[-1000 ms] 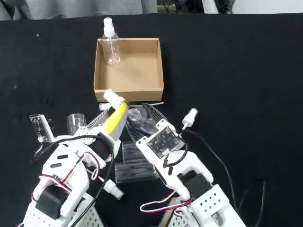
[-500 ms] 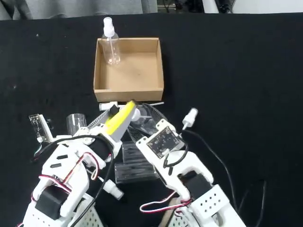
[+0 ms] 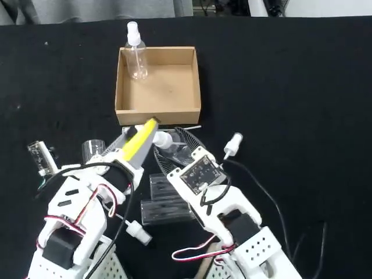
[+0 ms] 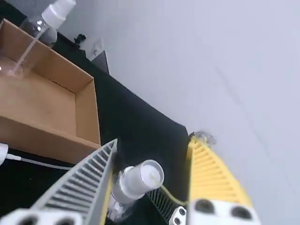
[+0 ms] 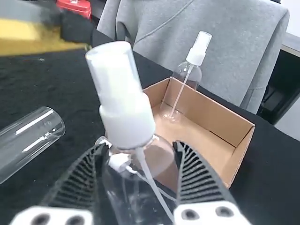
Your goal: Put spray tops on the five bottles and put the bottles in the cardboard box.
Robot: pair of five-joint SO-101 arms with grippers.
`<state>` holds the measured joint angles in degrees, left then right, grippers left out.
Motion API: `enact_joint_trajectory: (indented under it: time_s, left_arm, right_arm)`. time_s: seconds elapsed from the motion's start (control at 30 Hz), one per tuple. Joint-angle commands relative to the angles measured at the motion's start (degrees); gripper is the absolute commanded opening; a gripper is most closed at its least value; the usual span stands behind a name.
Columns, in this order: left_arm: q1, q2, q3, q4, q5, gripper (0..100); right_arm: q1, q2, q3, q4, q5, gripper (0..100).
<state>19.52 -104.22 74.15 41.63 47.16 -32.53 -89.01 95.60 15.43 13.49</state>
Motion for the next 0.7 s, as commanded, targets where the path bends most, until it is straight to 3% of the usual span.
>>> enact_joint_trajectory:
  time_s: [0.0, 0.23, 0.4, 0.67]
  left_arm:
    - [-4.1, -0.4, -4.0, -0.8, 1.9, 21]
    - [-9.6, -0.4, -3.5, -1.1, 3.3, 21]
    - [-9.7, -0.4, -2.6, -1.0, 3.0, 21]
    - [-9.8, -0.4, -0.6, -1.1, 2.8, 21]
  right_arm:
    - [-0.8, -1.4, -0.5, -1.8, 0.0, 4.1]
    - [-0.8, -1.5, -0.5, -1.8, -0.1, 4.3]
    - [-0.8, -1.5, -0.9, -1.8, -5.1, 4.3]
    - [-0.9, -1.5, -1.0, -2.5, -5.6, 4.3]
